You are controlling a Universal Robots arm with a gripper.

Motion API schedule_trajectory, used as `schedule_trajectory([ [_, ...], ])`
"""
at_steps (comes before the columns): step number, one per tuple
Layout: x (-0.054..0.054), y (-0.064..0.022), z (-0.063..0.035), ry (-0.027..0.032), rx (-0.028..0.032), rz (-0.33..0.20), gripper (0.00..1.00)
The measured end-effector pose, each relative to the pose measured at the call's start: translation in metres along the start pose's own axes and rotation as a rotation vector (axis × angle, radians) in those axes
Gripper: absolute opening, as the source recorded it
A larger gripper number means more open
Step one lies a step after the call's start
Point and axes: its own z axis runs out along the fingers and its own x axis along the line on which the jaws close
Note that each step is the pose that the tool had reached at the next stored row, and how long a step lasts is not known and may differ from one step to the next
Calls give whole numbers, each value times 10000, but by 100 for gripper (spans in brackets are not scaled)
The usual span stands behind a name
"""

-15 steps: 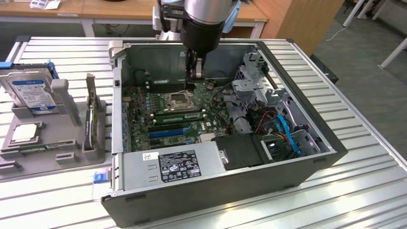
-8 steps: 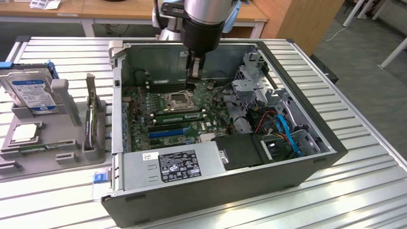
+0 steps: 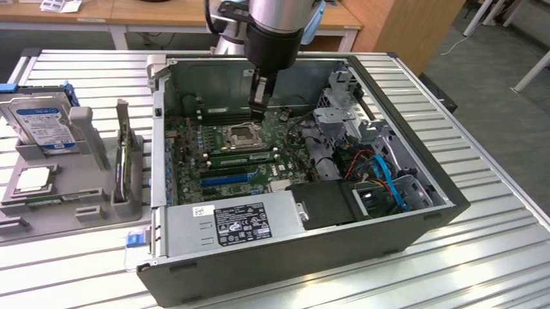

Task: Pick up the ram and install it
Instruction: 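Press down the ram until it locks into place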

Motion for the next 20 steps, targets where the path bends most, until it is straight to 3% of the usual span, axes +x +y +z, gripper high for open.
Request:
schedule_trajectory([
  [20,0,0,0,-138,141,3043,10],
])
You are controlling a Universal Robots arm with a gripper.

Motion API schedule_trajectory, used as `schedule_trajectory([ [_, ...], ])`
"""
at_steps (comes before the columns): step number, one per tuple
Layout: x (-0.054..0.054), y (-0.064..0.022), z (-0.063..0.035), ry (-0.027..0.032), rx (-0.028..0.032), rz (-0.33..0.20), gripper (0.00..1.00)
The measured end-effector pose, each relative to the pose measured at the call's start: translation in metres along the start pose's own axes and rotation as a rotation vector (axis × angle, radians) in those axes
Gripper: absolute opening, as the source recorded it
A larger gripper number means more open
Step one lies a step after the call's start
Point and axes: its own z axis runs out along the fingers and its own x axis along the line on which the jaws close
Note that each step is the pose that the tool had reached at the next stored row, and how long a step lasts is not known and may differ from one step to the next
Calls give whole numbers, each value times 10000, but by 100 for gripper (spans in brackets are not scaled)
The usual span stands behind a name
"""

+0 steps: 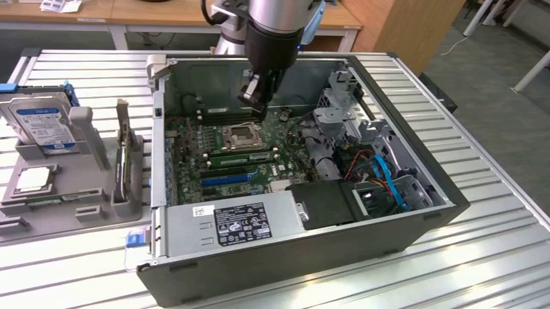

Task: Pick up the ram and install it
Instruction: 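Press down the ram until it locks into place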

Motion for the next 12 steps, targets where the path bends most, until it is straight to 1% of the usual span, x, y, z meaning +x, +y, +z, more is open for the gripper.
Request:
schedule_trajectory([
  [8,0,0,0,-51,55,1200,10],
  [10,0,0,0,-53,60,1470,10],
  [12,1,0,-1,-42,58,1738,10],
])
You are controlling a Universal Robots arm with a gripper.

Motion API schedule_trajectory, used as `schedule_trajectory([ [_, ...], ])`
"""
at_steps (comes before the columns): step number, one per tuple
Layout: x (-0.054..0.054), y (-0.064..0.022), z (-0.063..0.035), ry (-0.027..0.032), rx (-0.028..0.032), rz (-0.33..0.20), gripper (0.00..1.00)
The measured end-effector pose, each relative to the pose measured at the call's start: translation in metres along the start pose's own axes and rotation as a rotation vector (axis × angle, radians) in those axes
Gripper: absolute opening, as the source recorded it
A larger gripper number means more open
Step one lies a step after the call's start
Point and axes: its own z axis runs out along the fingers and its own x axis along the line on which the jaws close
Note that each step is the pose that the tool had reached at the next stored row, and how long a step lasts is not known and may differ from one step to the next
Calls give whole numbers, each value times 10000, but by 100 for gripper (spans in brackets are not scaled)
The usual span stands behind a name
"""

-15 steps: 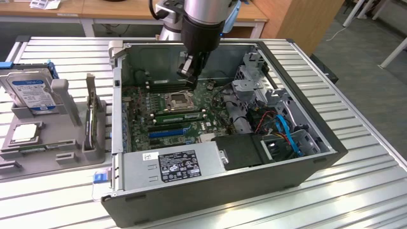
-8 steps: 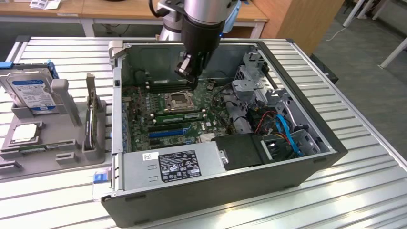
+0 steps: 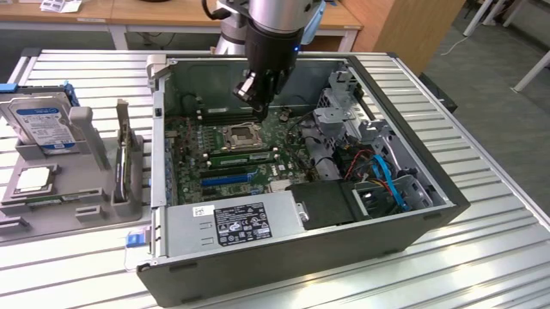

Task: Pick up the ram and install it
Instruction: 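Press down the ram until it locks into place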

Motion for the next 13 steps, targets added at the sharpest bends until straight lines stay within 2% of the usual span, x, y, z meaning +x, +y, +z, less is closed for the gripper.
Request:
schedule_trajectory([
  [13,-1,0,3,131,-52,1590,10],
])
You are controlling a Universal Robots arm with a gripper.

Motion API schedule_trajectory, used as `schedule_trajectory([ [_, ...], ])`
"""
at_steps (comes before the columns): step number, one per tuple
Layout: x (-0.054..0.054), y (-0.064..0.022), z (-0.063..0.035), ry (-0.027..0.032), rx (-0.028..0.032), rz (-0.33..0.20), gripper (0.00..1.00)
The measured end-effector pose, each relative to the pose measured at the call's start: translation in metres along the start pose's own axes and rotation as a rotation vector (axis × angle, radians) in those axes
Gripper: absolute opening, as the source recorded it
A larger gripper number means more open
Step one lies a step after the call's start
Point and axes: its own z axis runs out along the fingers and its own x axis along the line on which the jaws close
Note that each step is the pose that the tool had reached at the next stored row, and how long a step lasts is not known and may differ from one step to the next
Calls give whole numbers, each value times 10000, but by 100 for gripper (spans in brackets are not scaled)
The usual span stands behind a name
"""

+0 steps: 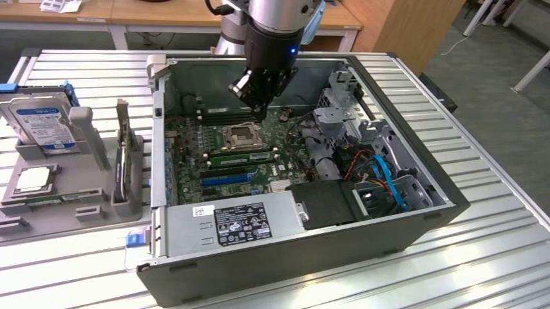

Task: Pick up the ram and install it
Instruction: 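Press down the ram until it locks into place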

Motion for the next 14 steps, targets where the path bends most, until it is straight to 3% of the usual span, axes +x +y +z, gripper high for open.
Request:
schedule_trajectory([
  [14,0,0,4,107,-31,1749,10],
])
